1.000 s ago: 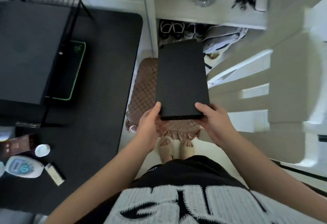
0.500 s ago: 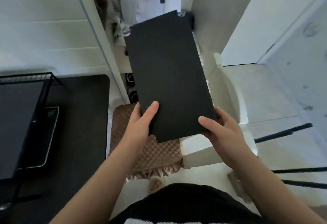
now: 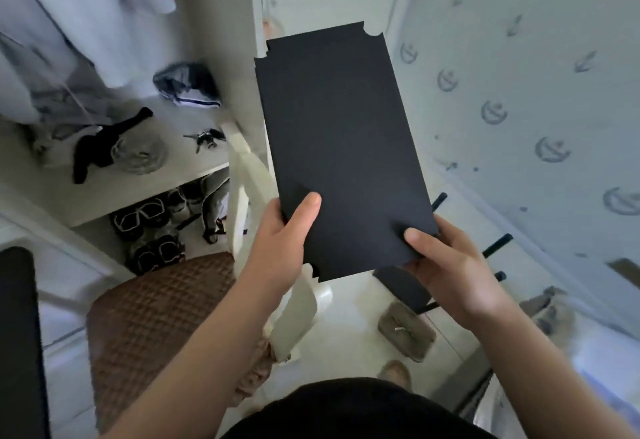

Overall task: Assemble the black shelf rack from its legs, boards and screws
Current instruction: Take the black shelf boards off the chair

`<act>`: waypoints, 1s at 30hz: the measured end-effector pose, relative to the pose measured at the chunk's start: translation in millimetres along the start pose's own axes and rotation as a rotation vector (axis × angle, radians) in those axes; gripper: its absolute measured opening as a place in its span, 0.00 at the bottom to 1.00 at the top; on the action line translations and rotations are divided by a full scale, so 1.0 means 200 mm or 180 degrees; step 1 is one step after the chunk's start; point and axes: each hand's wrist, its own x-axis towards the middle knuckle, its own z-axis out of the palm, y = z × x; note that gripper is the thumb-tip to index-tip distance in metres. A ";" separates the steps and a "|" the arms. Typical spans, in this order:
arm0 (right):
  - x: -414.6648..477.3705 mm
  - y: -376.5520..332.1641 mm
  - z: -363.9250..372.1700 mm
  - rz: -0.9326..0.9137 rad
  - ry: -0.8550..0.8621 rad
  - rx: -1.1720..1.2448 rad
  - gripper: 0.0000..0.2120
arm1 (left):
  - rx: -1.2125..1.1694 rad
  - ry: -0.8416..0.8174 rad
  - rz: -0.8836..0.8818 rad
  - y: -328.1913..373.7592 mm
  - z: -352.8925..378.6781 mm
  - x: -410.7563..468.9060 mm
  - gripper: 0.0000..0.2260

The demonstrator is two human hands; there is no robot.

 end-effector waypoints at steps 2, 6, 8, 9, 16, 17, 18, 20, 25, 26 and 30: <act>0.00 -0.01 -0.17 0.0058 -0.0012 0.0016 0.24 | 0.0101 -0.0072 -0.0055 -0.05 0.16 0.04 0.23; 0.07 -0.01 -0.54 0.0173 -0.0125 0.0000 0.25 | 0.0221 -0.0077 -0.0192 -0.15 0.48 0.13 0.19; 0.14 0.00 -0.73 0.0277 -0.0230 -0.0031 0.24 | 0.0213 0.0027 -0.0287 -0.23 0.64 0.19 0.18; 0.18 0.01 -0.82 0.0362 -0.0257 -0.0037 0.24 | 0.0210 0.0108 -0.0353 -0.28 0.71 0.22 0.18; 0.44 0.11 -1.30 0.1146 -0.0413 -0.0535 0.25 | 0.0125 0.0586 -0.1137 -0.58 1.05 0.33 0.14; 0.48 0.13 -1.32 0.1277 -0.0416 -0.0570 0.23 | 0.0130 0.0664 -0.1261 -0.62 1.07 0.32 0.15; 0.52 0.17 -1.34 0.1392 -0.0441 -0.0615 0.23 | 0.0128 0.0726 -0.1381 -0.66 1.07 0.32 0.16; 0.60 0.25 -1.37 0.1561 -0.0526 -0.0732 0.24 | 0.0105 0.0806 -0.1620 -0.76 1.07 0.32 0.18; 0.82 0.59 -1.39 0.2090 -0.0435 -0.1029 0.18 | -0.0044 0.0889 -0.2289 -1.12 1.02 0.40 0.19; 0.86 0.68 -1.40 0.2174 -0.0398 -0.1121 0.17 | -0.0092 0.0895 -0.2424 -1.22 1.00 0.43 0.19; 1.02 1.15 -1.44 0.2563 -0.0309 -0.1516 0.18 | -0.0168 0.1100 -0.2918 -1.66 0.93 0.58 0.21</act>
